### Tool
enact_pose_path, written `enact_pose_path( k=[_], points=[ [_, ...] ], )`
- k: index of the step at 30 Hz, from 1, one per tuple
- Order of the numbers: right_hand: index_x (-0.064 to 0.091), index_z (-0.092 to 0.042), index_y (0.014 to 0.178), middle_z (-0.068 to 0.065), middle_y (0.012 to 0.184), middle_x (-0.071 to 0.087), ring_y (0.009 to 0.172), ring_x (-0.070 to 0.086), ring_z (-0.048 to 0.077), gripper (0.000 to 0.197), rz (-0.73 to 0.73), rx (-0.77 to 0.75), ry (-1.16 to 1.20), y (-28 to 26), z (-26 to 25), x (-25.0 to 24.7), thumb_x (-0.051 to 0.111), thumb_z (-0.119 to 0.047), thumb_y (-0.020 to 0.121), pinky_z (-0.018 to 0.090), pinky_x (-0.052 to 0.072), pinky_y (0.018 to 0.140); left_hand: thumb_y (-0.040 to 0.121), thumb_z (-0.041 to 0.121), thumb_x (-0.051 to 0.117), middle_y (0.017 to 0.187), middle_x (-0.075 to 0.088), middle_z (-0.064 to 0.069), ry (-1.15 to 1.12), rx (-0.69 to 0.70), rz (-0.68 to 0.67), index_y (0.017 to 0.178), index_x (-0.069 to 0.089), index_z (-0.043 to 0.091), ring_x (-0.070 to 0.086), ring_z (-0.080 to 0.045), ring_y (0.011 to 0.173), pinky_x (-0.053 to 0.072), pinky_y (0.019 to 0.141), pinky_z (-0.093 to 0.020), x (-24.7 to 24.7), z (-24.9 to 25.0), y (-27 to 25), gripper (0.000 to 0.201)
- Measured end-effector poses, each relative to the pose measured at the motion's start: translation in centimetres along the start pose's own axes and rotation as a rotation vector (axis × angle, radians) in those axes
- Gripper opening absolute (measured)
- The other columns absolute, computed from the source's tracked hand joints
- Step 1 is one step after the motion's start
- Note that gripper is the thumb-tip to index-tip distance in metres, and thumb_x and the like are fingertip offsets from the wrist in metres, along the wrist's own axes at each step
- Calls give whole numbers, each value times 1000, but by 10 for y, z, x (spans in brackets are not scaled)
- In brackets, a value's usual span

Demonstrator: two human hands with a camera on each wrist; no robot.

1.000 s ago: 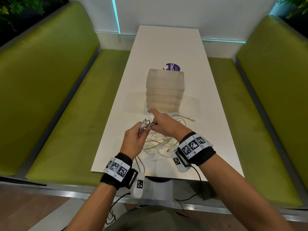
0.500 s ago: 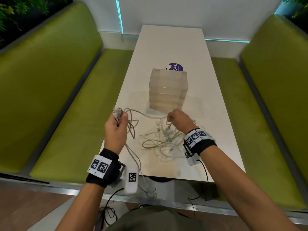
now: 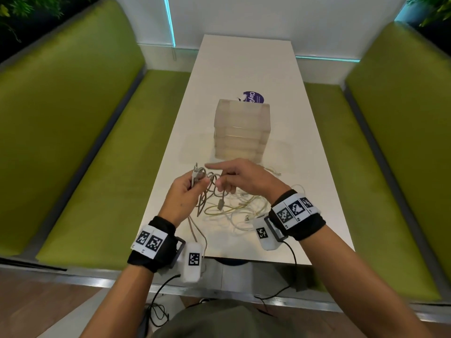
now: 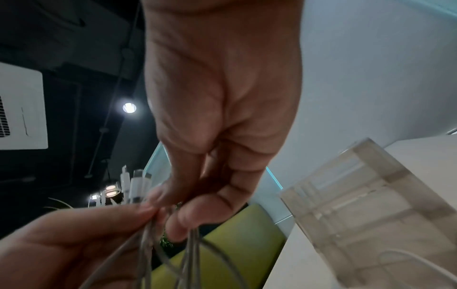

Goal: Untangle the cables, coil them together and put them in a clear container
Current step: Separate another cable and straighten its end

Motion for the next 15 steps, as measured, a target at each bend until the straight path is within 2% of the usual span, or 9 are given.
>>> enact_pose_path(
  k=[3, 6, 8, 10, 12, 13, 15],
  points=[
    [66, -8, 117, 6, 73, 65, 56, 56, 4, 29, -80, 70, 3, -6, 4, 5, 64, -8, 88, 21, 51, 61, 91, 5, 58, 48, 37, 13, -38, -103, -164, 73, 57, 14, 29, -5, 44, 26, 43, -20, 3, -3, -5, 20],
    [72, -13, 101, 0, 67, 65, 58, 58, 7, 17, -132, 76, 30, -13, 6, 16, 67, -9, 85, 23, 53, 63, 90, 4, 58, 49, 35, 12, -54, -156, -328, 71, 56, 15, 27, -5, 44, 23, 43, -18, 15, -3, -14, 23],
    [73, -11, 93, 0, 65, 64, 59, 58, 7, 10, -83, 70, 106, -17, 9, 19, 65, -9, 86, 20, 51, 60, 91, 6, 58, 48, 36, 12, -60, -152, -311, 76, 57, 13, 27, -6, 43, 24, 42, -17, 15, -2, -15, 16],
    [72, -4, 87, 7, 70, 64, 59, 59, 9, 10, -21, 79, 165, -22, 15, 20, 65, -11, 87, 20, 51, 58, 91, 11, 59, 53, 40, 12, -59, -139, -237, 93, 57, 10, 29, -6, 44, 27, 42, -18, 11, -3, -14, 3],
    [71, -3, 87, 12, 75, 64, 62, 60, 13, 12, -38, 102, 184, -29, 24, 31, 67, -14, 86, 22, 52, 59, 90, 15, 62, 60, 40, 6, -87, -157, -185, 109, 52, 11, 29, -9, 46, 28, 43, -21, 6, -9, -14, 21],
    [72, -3, 88, 12, 77, 64, 63, 61, 16, 12, -49, 115, 184, -33, 28, 37, 68, -14, 85, 23, 53, 60, 90, 16, 61, 62, 39, 4, -101, -162, -176, 111, 51, 12, 29, -10, 47, 28, 43, -22, 5, -11, -14, 23],
    [71, -1, 88, 10, 78, 62, 62, 62, 19, 12, -13, 116, 210, -40, 34, 44, 69, -12, 84, 25, 54, 59, 92, 17, 58, 61, 37, 5, -124, -162, -205, 103, 51, 12, 27, -10, 48, 27, 45, -22, 6, -12, -18, 13]
  ],
)
Point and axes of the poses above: each hand's wrist, its own y-axis towards the middle knuckle, its own x-axis out of the palm, z = x × y, the point moved 8 cm from there along y, towards the middle knuckle
